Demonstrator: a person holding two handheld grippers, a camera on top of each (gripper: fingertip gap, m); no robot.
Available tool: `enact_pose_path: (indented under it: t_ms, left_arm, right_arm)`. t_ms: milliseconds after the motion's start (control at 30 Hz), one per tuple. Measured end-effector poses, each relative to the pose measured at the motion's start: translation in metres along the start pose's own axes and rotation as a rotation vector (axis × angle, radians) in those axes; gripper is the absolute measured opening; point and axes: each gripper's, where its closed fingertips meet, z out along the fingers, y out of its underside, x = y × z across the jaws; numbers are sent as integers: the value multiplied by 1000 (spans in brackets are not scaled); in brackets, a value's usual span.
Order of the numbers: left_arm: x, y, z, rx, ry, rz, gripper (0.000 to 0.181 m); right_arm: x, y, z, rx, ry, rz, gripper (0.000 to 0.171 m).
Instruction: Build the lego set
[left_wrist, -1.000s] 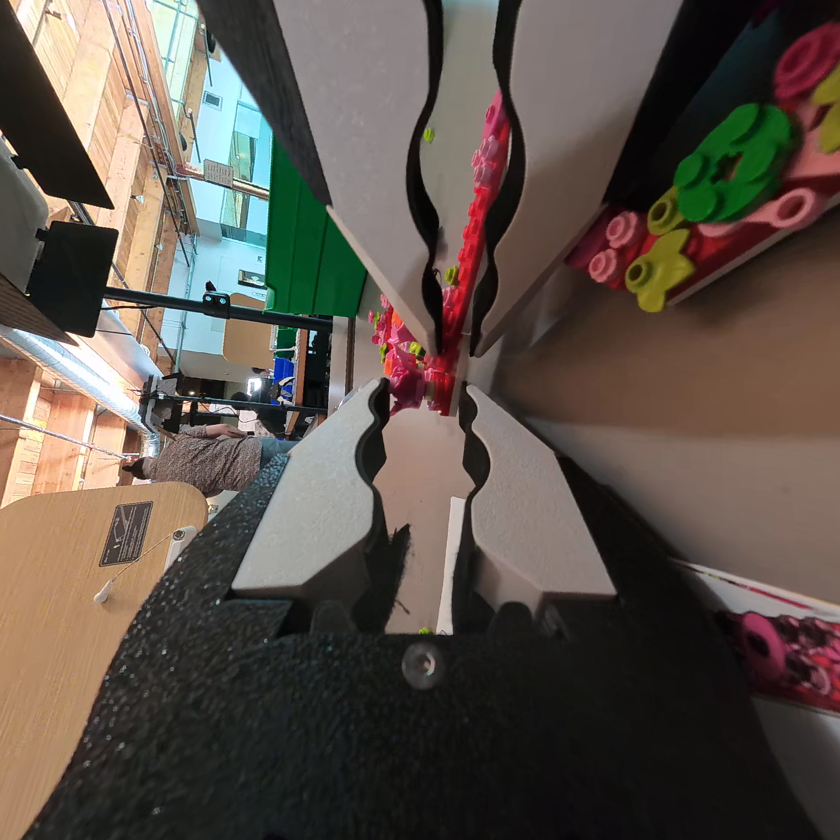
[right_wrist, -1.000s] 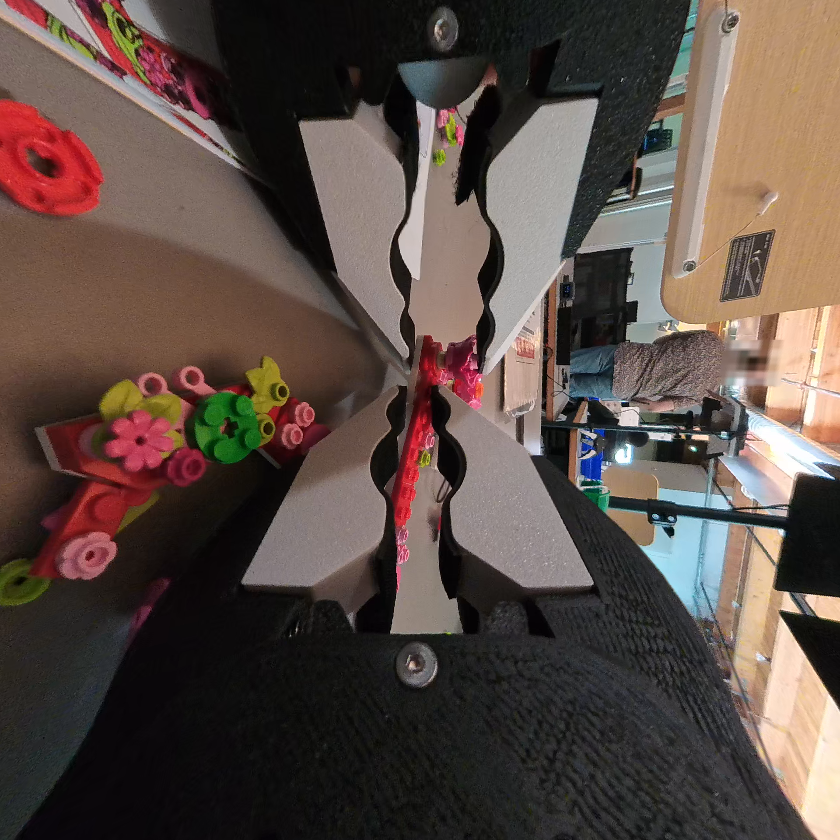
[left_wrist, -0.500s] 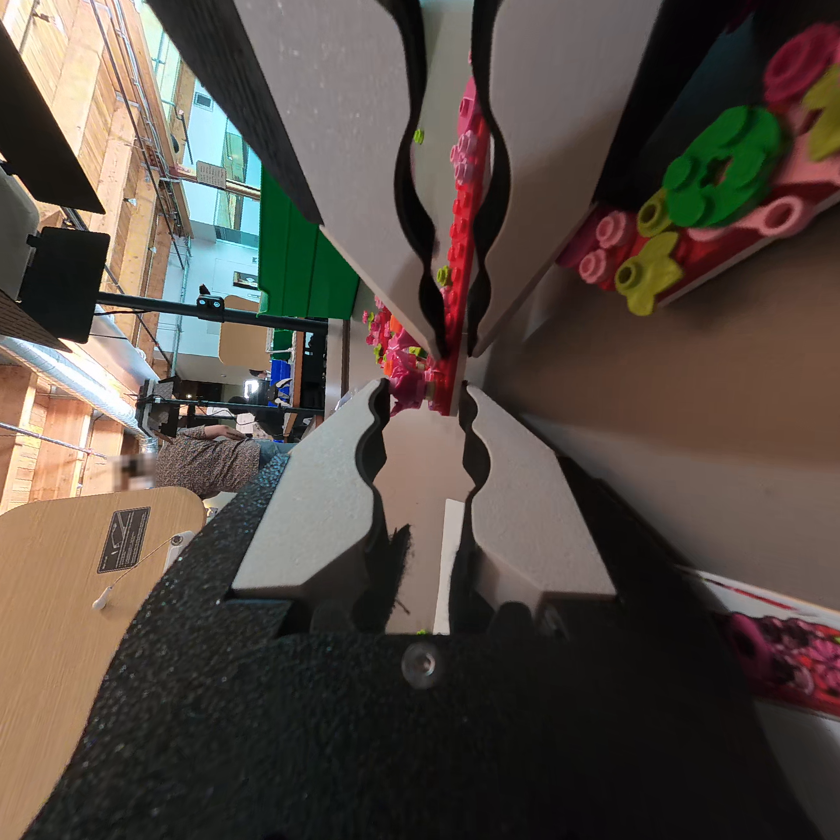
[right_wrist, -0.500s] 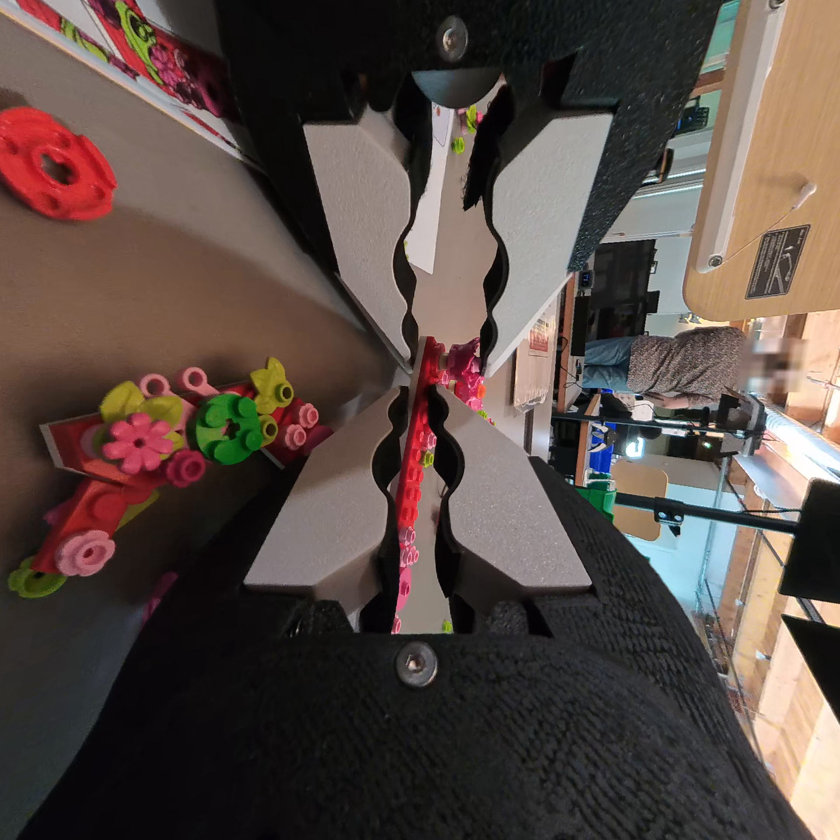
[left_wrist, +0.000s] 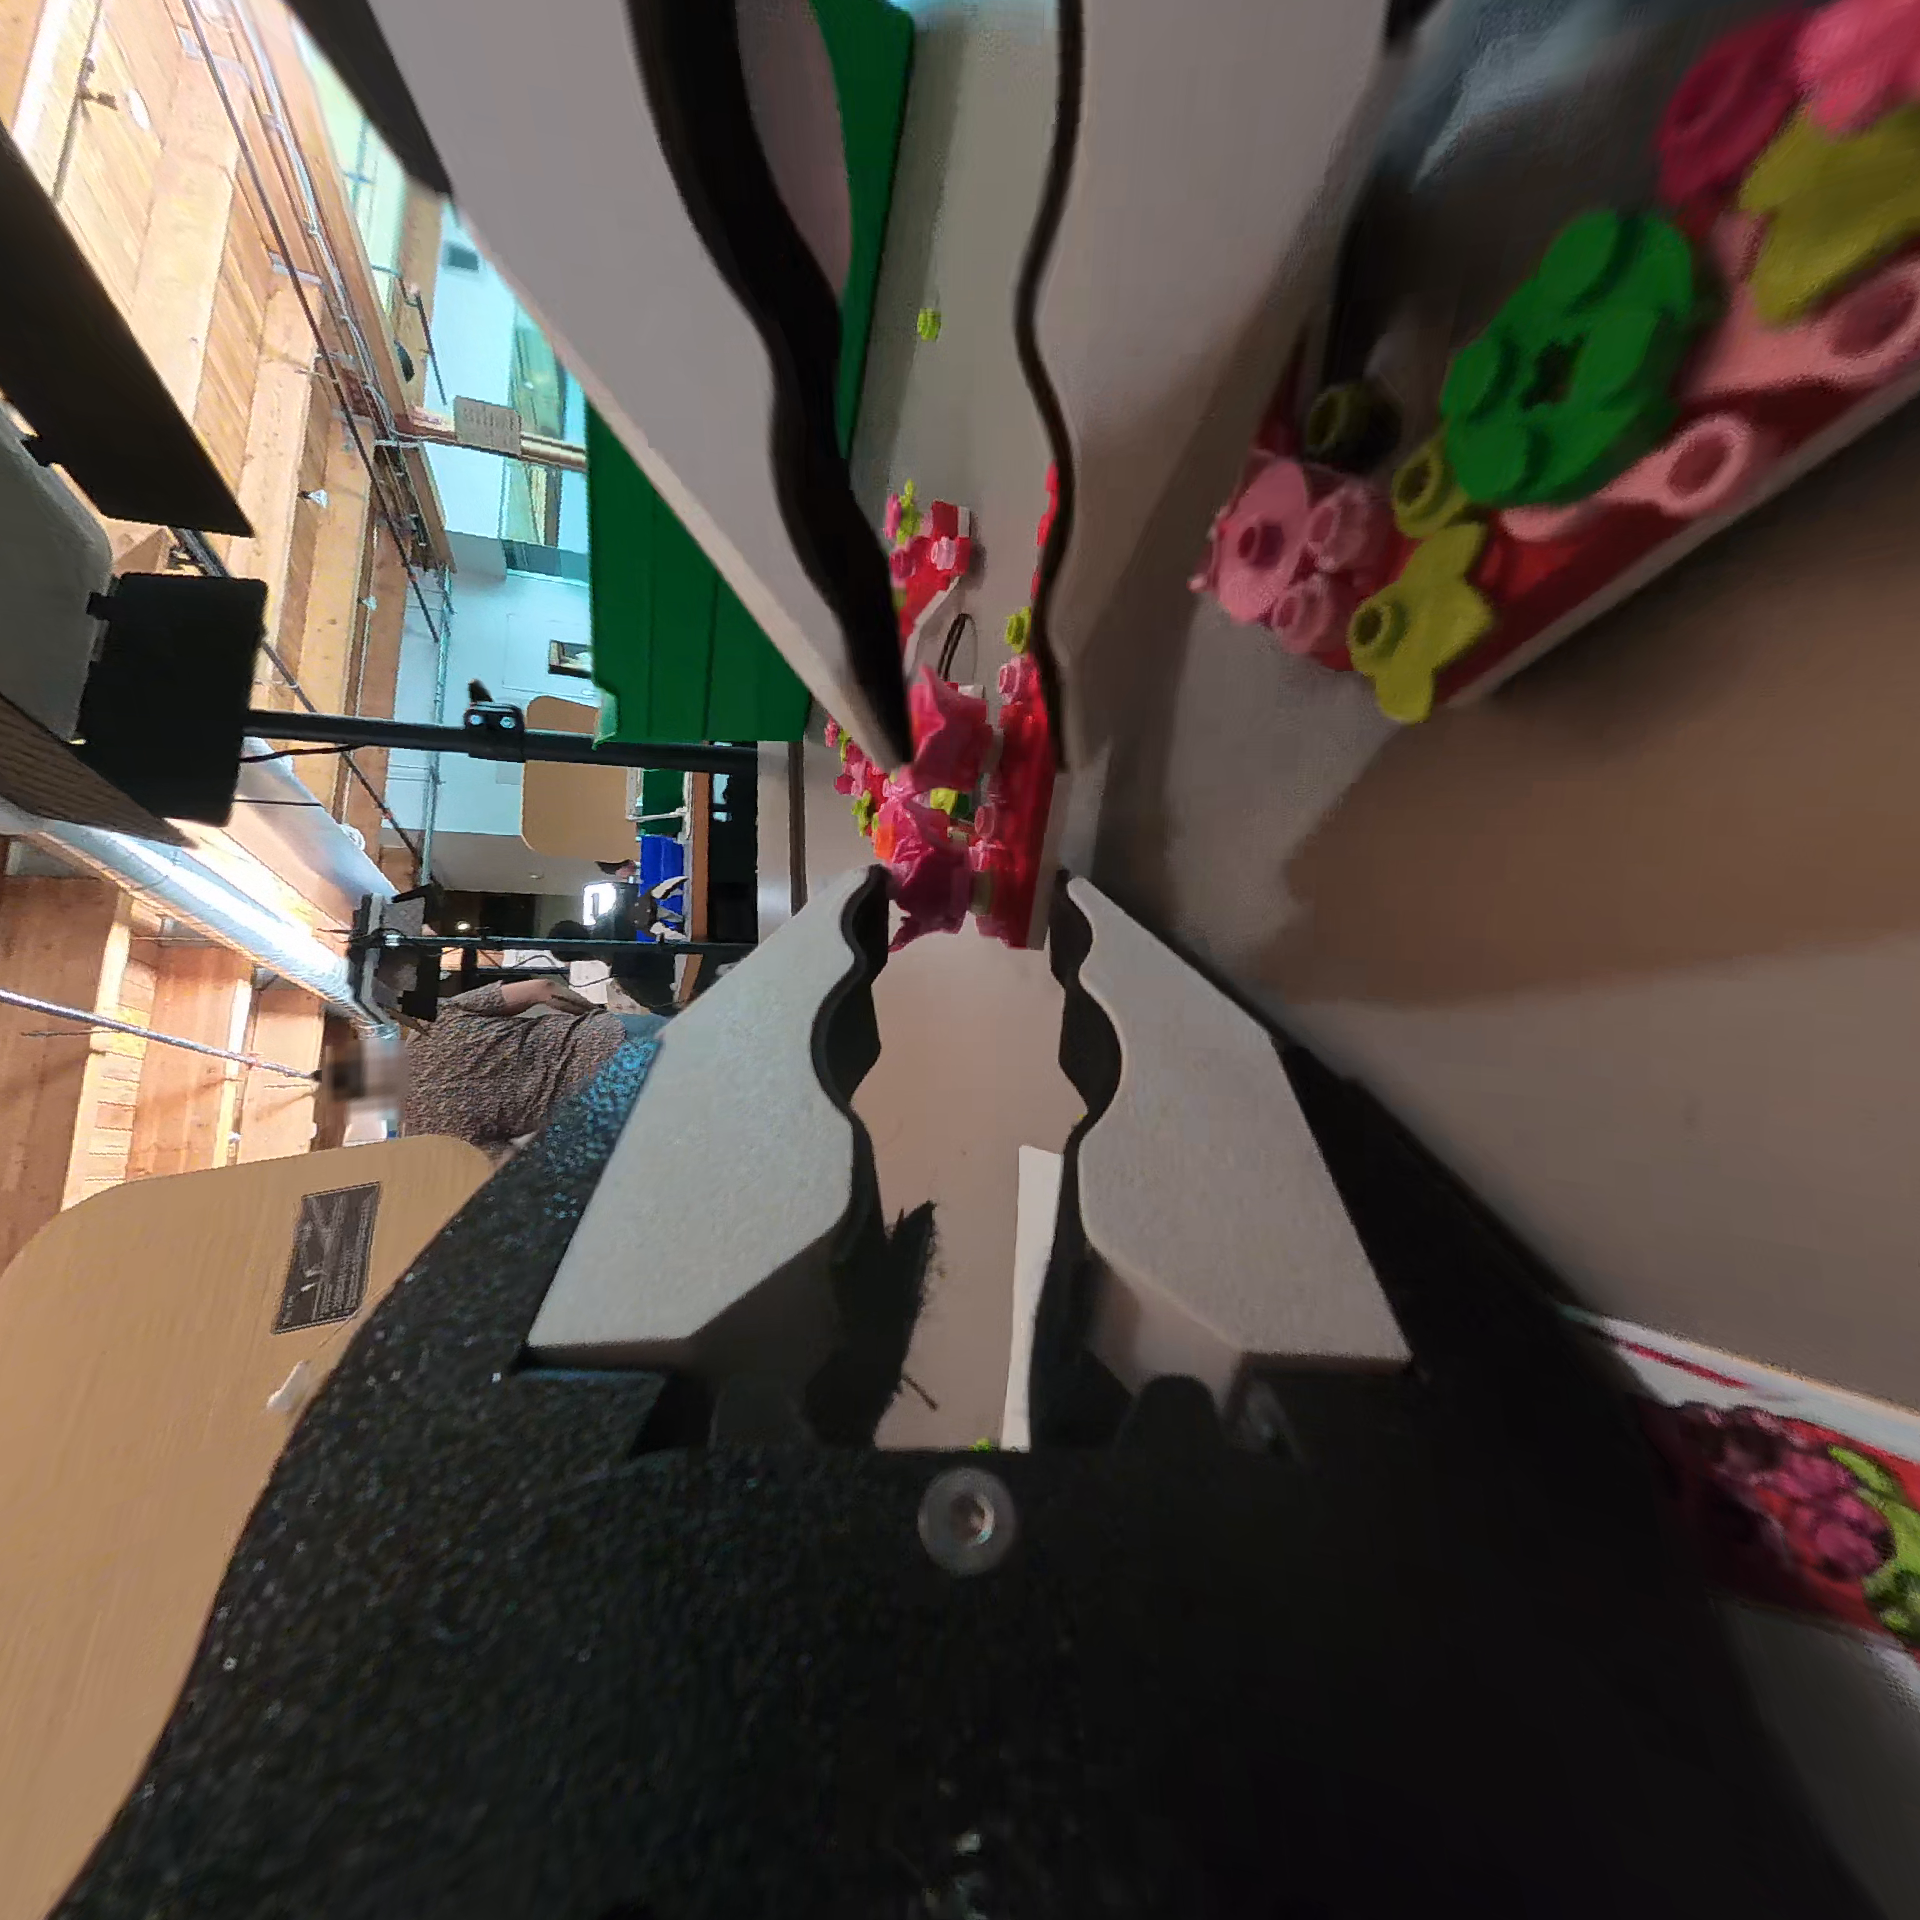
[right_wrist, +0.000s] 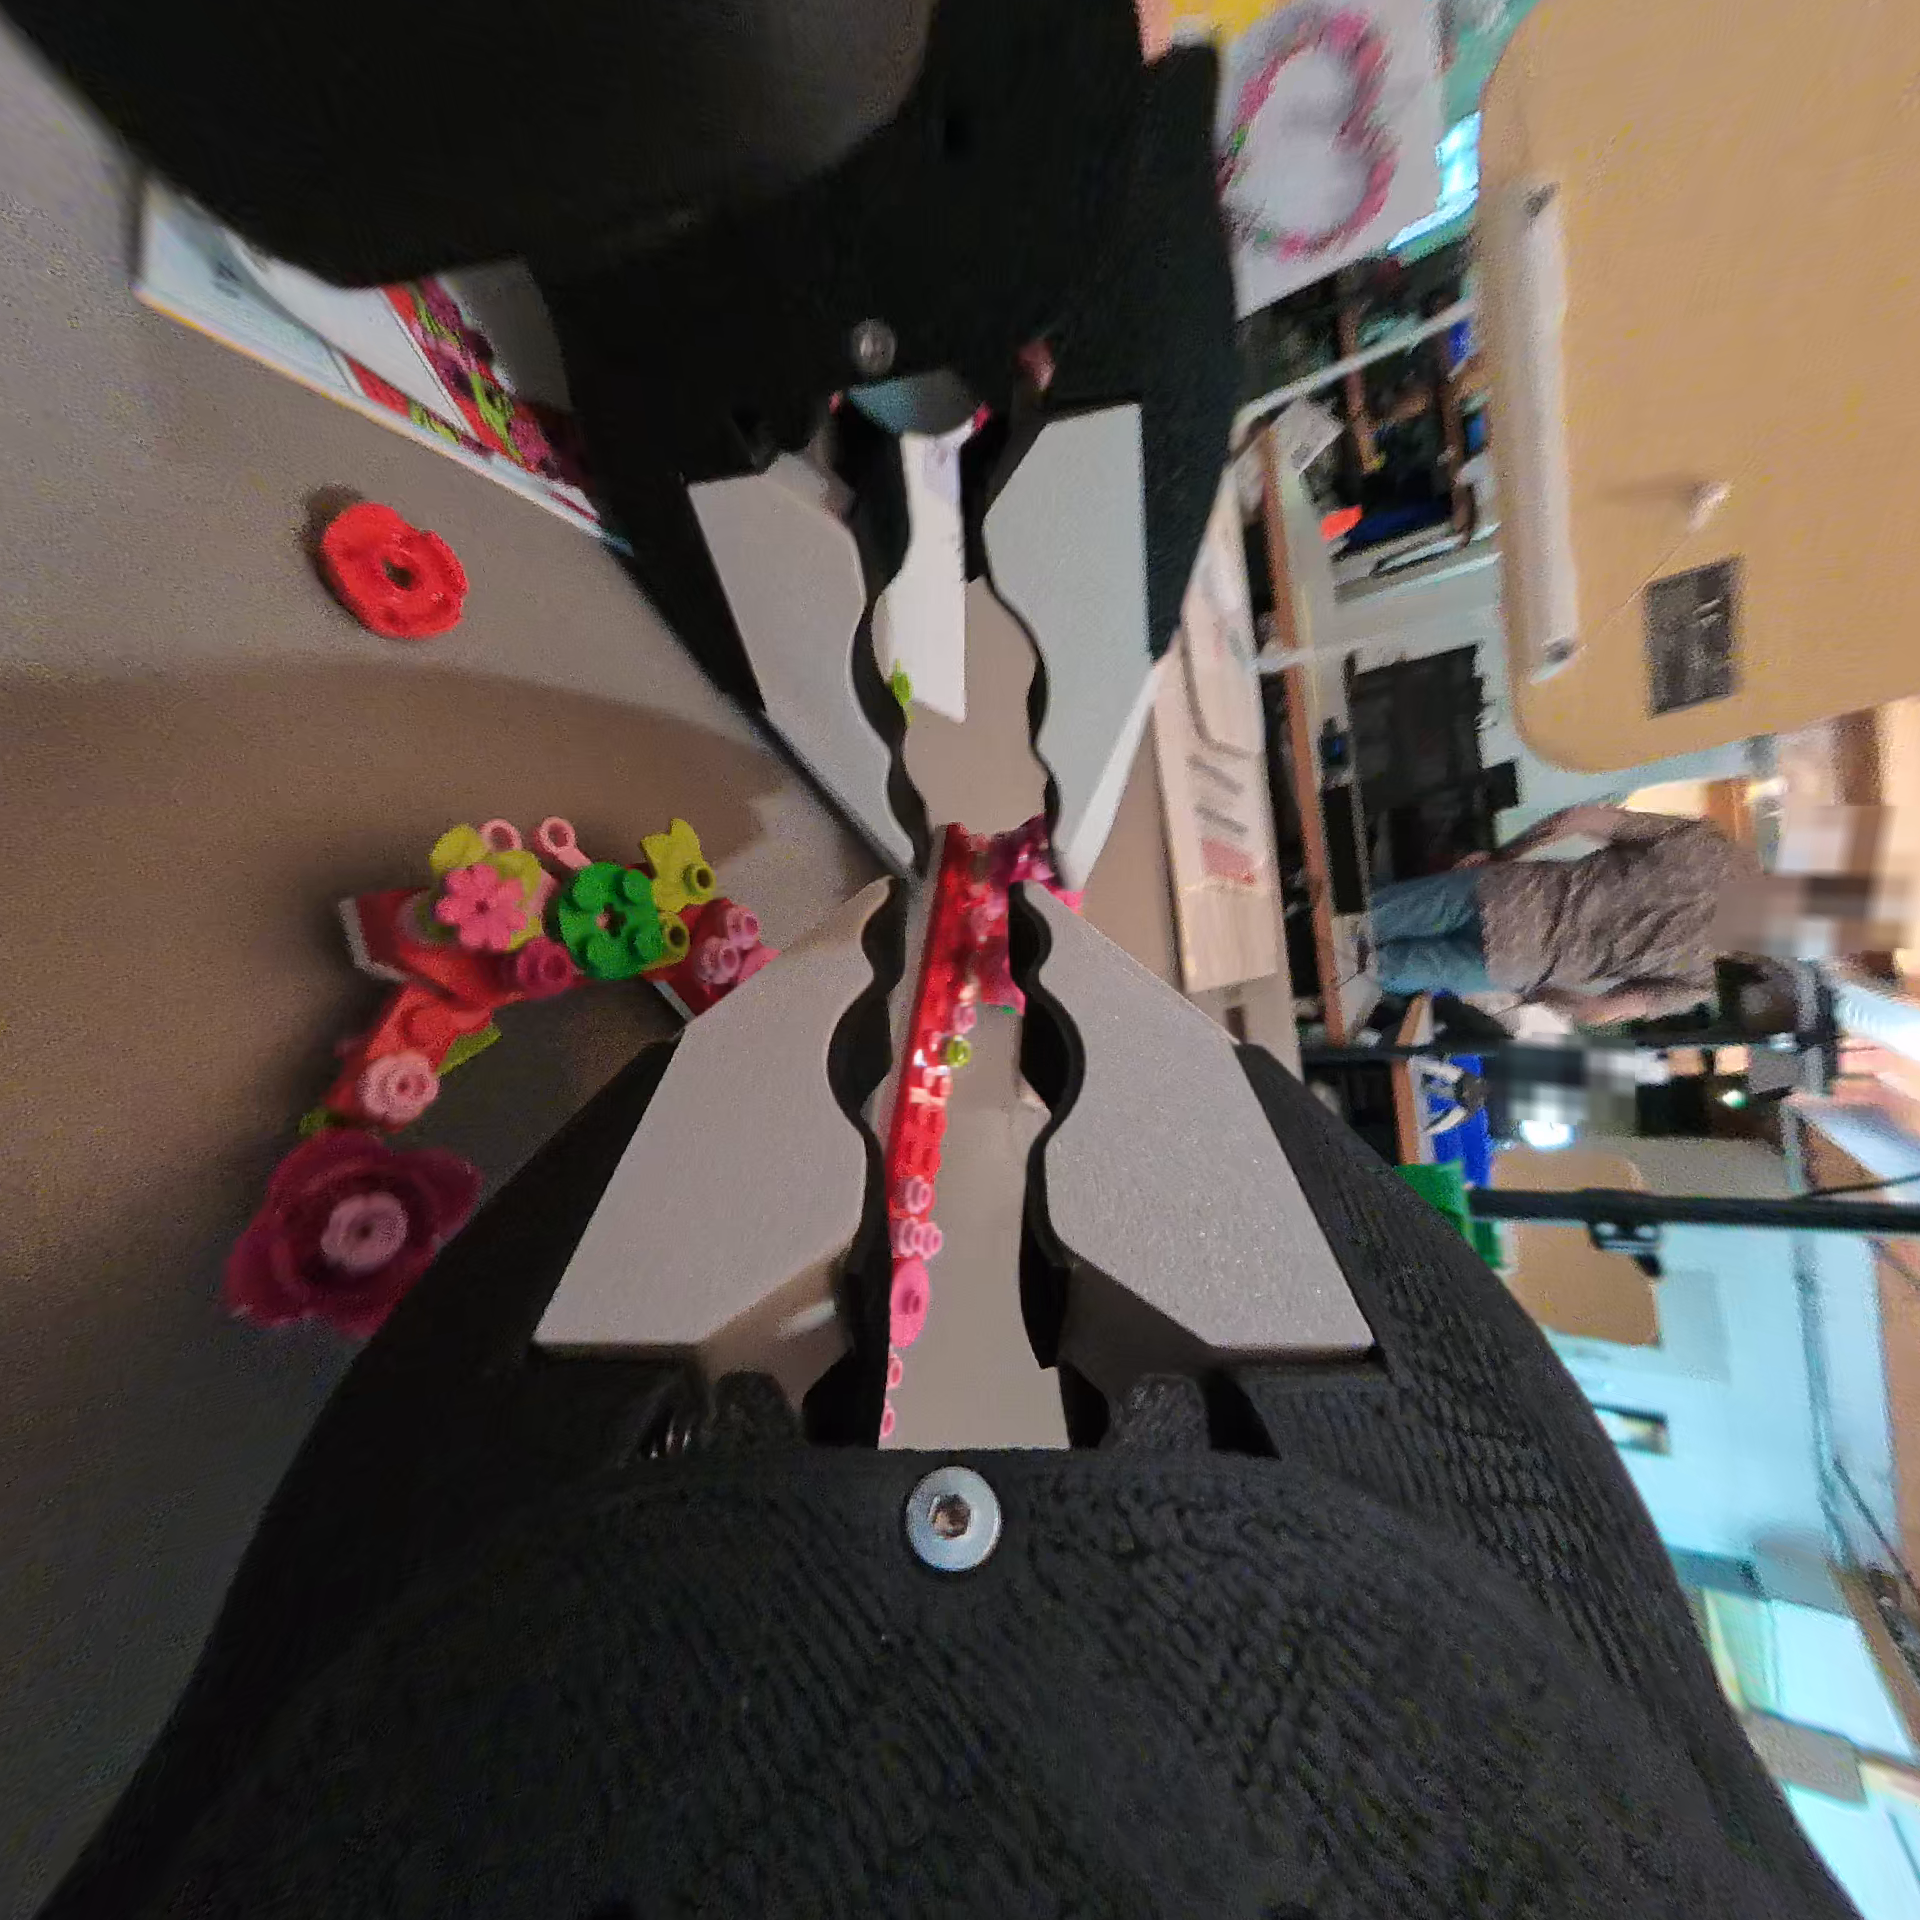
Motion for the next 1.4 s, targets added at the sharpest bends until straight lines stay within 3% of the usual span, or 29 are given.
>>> enact_pose_path:
  t_ms: [167,367,533,733,867,967,1067,1200,1300,1400]
  left_arm:
    - [0,0,-3,-15,62,-30,36]
    - [-1,-1,-10,-5,153,-96,48]
    - [8,2,-14,-35,293,-244,38]
    - [6,11,-20,-30,415,-477,63]
    - [-5,31,-29,-83,353,-511,67]
    - [-12,34,-44,-49,304,-647,67]
    - [-21,46,-66,-55,199,-751,67]
    - [-36,60,-105,-34,11,-876,65]
    - [-42,72,-131,-34,-138,-892,61]
    - [-42,78,-146,-30,-211,-896,58]
  right_arm:
    - [43,2,-32,142,245,130,18]
    - [100,52,-71,197,609,423,19]
    - [100,85,-81,119,685,475,26]
    - [102,91,-91,119,725,566,26]
    - [95,88,-92,116,697,591,26]
    - [93,85,-97,120,708,594,26]
    - [81,79,-88,140,602,646,24]
    - [50,56,-71,167,311,697,12]
    - [17,49,-56,102,-1,836,16]
    - [-1,45,-52,65,-140,884,13]
